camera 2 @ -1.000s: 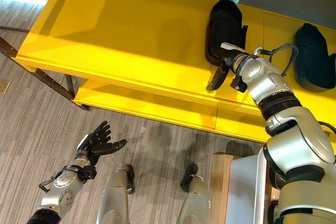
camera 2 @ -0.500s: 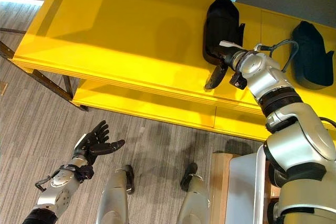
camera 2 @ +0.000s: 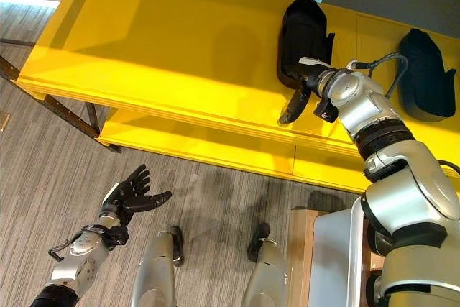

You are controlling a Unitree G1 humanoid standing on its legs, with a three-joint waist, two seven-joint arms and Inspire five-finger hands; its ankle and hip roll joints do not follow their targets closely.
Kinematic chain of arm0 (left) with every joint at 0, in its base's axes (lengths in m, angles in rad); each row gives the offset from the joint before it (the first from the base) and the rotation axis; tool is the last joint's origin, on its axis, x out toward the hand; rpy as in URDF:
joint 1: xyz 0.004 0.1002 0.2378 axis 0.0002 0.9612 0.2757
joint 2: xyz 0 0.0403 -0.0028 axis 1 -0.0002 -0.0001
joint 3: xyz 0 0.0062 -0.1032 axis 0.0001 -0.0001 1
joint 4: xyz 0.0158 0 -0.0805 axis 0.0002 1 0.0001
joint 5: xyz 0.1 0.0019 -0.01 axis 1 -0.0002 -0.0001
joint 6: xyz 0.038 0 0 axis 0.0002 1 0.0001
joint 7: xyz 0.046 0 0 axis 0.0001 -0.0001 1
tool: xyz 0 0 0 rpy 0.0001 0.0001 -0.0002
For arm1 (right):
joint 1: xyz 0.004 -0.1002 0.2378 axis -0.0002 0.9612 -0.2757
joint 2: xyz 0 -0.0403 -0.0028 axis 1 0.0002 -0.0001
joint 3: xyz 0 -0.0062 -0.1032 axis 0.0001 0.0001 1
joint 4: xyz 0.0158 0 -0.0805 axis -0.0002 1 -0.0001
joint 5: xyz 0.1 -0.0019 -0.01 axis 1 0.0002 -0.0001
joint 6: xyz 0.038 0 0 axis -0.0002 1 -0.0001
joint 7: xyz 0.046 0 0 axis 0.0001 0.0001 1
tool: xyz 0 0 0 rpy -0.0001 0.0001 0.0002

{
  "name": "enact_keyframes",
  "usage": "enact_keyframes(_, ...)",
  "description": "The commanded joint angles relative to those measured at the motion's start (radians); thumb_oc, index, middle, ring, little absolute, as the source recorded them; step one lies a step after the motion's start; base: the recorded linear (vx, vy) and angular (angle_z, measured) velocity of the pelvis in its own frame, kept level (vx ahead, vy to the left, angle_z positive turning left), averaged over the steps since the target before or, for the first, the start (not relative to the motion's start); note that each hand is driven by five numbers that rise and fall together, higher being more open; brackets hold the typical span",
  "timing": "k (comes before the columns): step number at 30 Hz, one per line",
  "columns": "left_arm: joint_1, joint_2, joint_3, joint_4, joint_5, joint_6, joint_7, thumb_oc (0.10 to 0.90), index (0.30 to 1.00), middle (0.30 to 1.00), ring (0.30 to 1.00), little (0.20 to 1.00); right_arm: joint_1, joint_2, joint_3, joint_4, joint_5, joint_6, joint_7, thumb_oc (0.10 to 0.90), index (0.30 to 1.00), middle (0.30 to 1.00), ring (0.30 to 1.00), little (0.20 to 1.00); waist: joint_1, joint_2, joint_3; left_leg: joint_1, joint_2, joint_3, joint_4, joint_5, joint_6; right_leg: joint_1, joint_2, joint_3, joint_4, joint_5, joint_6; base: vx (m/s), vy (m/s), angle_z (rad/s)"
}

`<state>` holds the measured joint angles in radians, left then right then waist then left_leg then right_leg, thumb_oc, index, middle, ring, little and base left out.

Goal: Move parts from the plastic box to the shelf.

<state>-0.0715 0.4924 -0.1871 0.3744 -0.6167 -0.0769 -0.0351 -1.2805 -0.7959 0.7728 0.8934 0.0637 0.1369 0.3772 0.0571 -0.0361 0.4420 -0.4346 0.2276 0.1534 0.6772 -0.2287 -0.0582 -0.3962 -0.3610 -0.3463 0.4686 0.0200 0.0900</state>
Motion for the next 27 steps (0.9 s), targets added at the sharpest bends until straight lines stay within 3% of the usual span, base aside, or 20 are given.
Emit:
enact_keyframes(1,-0.012,0.047,0.016,-0.07,0.002,-0.058,-0.024,0.9,1.0,1.0,1.0,1.0,-0.14,-0.075,0.03,-0.077,0.044,-0.022,-0.017,0.9,1.0,1.0,1.0,1.0,0.009,-0.024,-0.068,0.036,0.049,-0.054,-0.084,0.051,-0.064,0.015,-0.011,0.103,0.107,-0.078,0.057,0.0,0.0,0.0)
enact_keyframes(27,-0.028,0.033,0.014,-0.063,0.008,-0.056,-0.021,0.9,1.0,1.0,1.0,1.0,-0.08,-0.103,0.013,-0.168,0.061,-0.016,0.019,0.9,1.0,1.0,1.0,1.0,-0.01,-0.032,-0.059,0.039,0.052,-0.04,-0.051,0.028,-0.058,0.006,-0.013,0.131,0.12,-0.081,0.055,0.0,0.003,-0.02)
